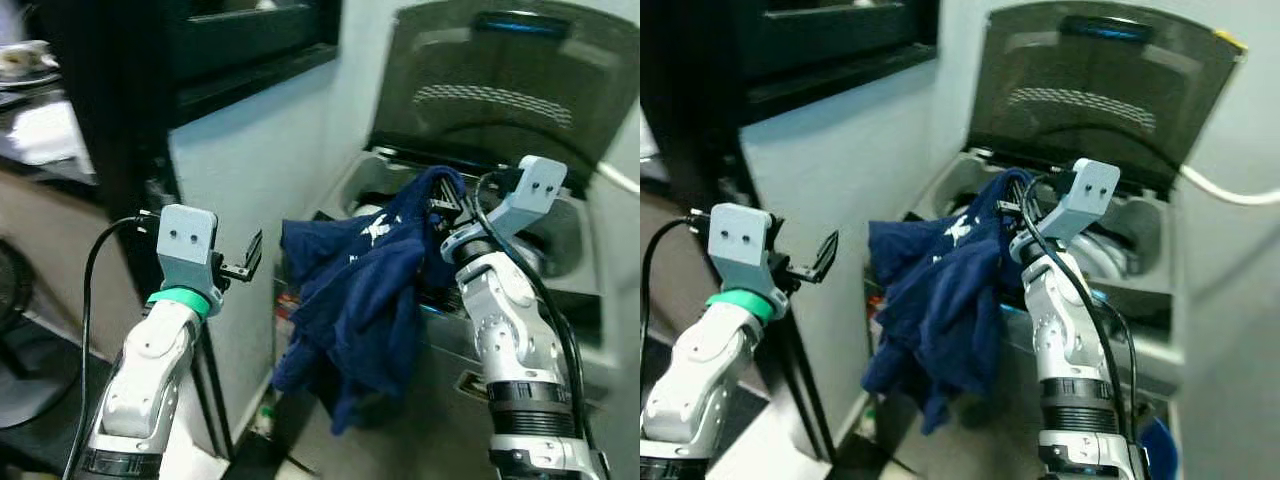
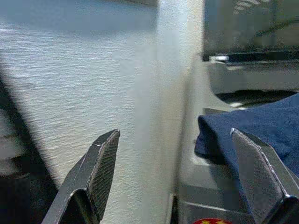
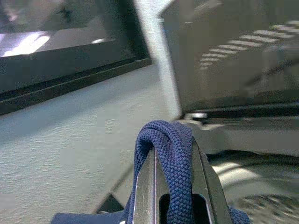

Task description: Clothes washing

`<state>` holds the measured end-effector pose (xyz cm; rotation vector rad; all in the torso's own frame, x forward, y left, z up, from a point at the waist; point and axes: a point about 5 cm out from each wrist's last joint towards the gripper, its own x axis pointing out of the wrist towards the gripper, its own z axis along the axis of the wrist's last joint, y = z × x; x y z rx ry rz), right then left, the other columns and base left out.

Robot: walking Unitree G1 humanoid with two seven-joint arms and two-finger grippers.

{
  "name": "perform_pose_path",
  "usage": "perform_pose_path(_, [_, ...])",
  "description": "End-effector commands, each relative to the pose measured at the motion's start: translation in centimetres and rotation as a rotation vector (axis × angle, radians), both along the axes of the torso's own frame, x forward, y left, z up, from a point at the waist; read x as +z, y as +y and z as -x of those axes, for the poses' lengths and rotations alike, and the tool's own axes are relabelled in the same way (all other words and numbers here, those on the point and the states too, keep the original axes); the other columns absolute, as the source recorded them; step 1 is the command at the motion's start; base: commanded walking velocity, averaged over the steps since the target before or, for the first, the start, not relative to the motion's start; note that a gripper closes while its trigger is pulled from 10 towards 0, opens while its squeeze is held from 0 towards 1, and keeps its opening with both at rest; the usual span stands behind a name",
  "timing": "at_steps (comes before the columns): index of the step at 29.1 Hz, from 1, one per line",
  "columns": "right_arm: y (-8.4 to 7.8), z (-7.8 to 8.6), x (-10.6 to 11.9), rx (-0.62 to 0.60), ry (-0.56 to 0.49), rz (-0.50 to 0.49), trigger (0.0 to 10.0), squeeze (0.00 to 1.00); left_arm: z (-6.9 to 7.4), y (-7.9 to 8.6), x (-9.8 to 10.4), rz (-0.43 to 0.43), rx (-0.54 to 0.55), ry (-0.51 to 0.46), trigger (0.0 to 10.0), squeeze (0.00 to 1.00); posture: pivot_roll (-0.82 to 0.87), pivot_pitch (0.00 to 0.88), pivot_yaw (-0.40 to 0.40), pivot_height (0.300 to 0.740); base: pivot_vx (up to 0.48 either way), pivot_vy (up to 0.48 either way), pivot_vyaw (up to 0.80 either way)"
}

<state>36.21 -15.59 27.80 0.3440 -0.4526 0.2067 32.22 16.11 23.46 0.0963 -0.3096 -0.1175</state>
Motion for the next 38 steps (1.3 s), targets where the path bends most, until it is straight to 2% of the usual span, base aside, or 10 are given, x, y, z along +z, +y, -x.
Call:
perform_pose_path(1, [-0.2, 0.2, 0.4, -0.013, -0.020, 0.000, 10.0, 0.00, 0.1, 0.0, 0.0, -0.007, 0.001, 0.005, 10.0, 0.00, -0.02, 0.000, 0.026, 0.740, 0.000, 0.000, -0.80])
perform_pose_path(6, [0.2, 0.3, 0.7, 0.001, -0.026, 0.000, 10.0, 0.00, 0.2, 0.3, 0.6, 0.002, 0.007, -0.015, 10.0, 0.00, -0.01, 0.000, 0.025, 0.740, 0.000, 0.000, -0.80])
perform_pose_path(23, [1.0, 0.3, 0.9, 0.029, -0.024, 0.003, 10.0, 0.00, 0.1, 0.4, 0.8, 0.032, 0.021, -0.032, 10.0, 0.00, -0.01, 0.000, 0.018, 0.740, 0.000, 0.000, -0.80])
perform_pose_path(27, [2.1, 0.4, 0.9, 0.095, -0.034, 0.031, 10.0, 0.00, 0.3, 1.1, 1.9, 0.076, 0.063, -0.101, 10.0, 0.00, 0.00, 0.000, 0.011, 0.740, 0.000, 0.000, -0.12])
perform_pose_path(38, [2.8, 0.4, 0.6, 0.123, -0.032, 0.044, 10.0, 0.00, 0.8, 1.6, 2.2, 0.097, 0.075, -0.126, 10.0, 0.00, 0.01, 0.000, 0.003, 0.740, 0.263, 0.000, 0.00])
